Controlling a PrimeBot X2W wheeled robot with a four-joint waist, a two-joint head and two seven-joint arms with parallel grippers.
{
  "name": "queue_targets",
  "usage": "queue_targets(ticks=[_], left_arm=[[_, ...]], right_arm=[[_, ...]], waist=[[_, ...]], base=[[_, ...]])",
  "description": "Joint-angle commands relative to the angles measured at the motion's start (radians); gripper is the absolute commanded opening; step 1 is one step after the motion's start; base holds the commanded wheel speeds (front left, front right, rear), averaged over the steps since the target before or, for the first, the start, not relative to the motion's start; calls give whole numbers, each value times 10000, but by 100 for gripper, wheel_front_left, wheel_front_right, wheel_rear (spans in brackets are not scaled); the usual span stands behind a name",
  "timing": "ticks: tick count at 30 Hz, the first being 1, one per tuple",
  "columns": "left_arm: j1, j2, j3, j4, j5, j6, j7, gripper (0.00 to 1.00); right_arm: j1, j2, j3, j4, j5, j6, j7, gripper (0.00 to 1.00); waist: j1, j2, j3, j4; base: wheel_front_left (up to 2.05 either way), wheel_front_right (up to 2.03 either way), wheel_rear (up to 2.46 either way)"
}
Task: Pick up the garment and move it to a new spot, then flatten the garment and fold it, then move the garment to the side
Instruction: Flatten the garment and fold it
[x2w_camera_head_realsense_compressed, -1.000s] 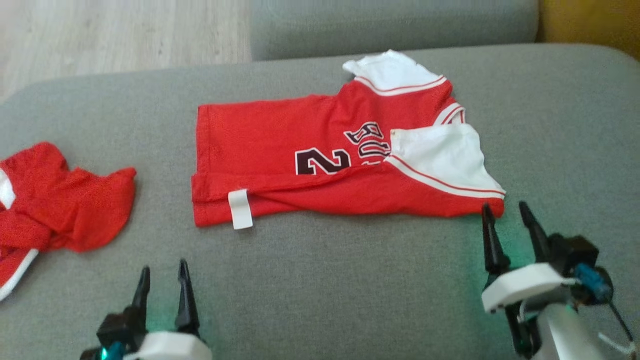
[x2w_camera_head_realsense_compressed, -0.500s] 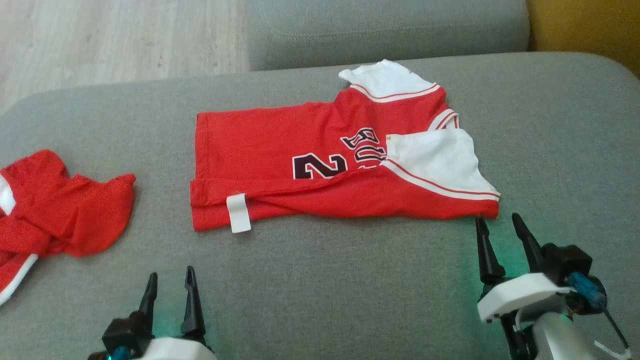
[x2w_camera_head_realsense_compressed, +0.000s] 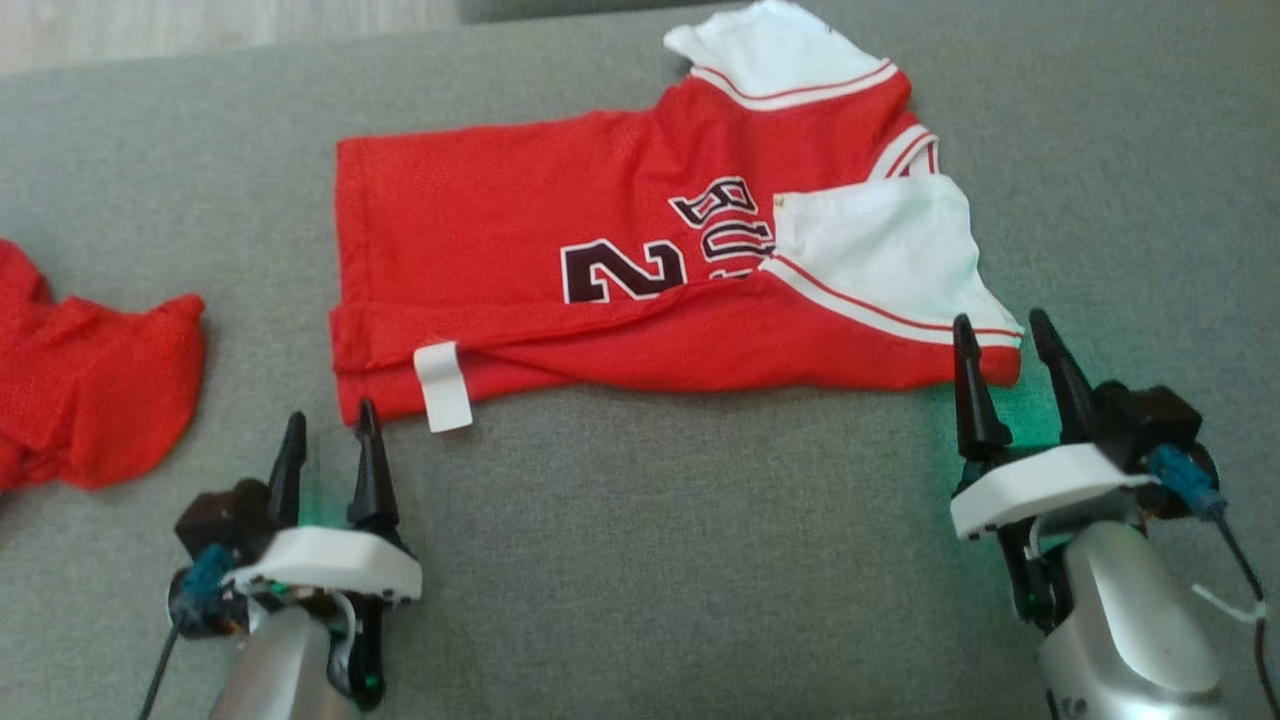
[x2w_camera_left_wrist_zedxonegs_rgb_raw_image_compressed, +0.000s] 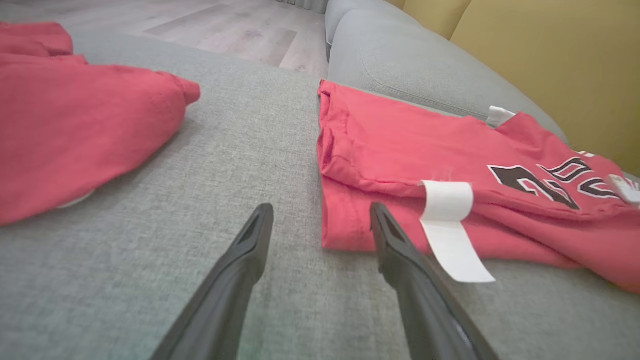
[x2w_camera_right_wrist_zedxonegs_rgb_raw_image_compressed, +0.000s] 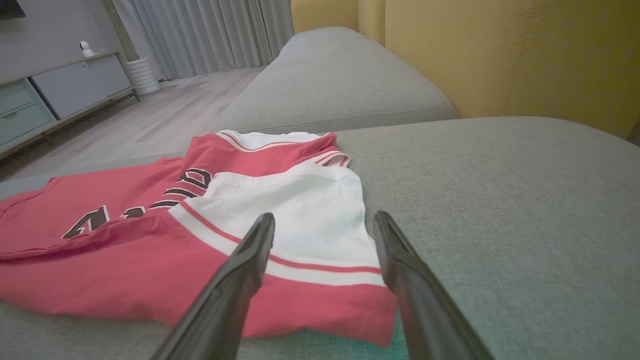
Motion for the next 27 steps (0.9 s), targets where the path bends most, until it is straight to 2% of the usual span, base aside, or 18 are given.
queue_targets(ticks=[1, 5, 11, 12, 13, 15, 16, 20, 24, 25, 26, 27], left_arm=[[-452, 143, 434, -44, 94, -102, -53, 100], [-779, 143, 462, 324, 154, -211, -53, 100], [-1076, 143, 12, 1203, 29, -325, -53, 100], [-1114, 143, -162, 1366, 15, -341, -53, 90], [-1148, 143, -354, 1527, -86, -358, -53, 54], [-1232, 143, -831, 1810, -258, -382, -53, 29], [-1267, 143, -1136, 1939, -473, -388, -53, 0], [-1415, 143, -2487, 2050, -1309, -394, -53, 0], [-1572, 168, -2849, 2069, -1690, -396, -53, 0], [-1592, 197, -2831, 2046, -1730, -396, -53, 0], [-1606, 241, -2804, 1988, -1734, -397, -53, 0], [-1603, 274, -2771, 1918, -1731, -397, -53, 0]], right_arm=[[-344, -17, 219, -372, -54, -7, -110, 100], [-477, -17, 111, -372, -225, -7, -110, 100], [-620, -17, -253, -82, -698, -7, -110, 100], [-646, -17, -285, -30, -769, -7, -110, 100], [-664, -17, -328, 30, -862, -7, -110, 100], [-700, -17, -396, 208, -1020, -7, -110, 100], [-717, -17, -452, 330, -1045, -7, -110, 100], [-831, -16, -562, 878, -1078, -7, -110, 100], [-963, -16, -390, 1757, -737, -7, -110, 100], [-1014, -16, -259, 2059, -604, -7, -110, 65], [-1088, -16, -158, 2263, -462, -7, -110, 10], [-1157, -16, -37, 2395, -445, -7, -110, 0]], waist=[[-2, -1, 334, -161], [-2, -1, 630, -266], [-2, -1, 818, -353], [-2, -1, 829, -361], [-2, -1, 835, -369], [-2, -1, 853, -375], [-2, -1, 857, -371], [-2, -1, 884, -301], [-2, -1, 867, -199], [-2, -1, 857, -180], [-2, -1, 845, -166], [-2, -1, 835, -151]], base=[[0, 0, 0], [0, 0, 0], [0, 0, 0], [0, 0, 0], [0, 0, 0], [0, 0, 0], [0, 0, 0], [0, 0, 0], [0, 0, 0], [0, 0, 0], [0, 0, 0], [0, 0, 0]])
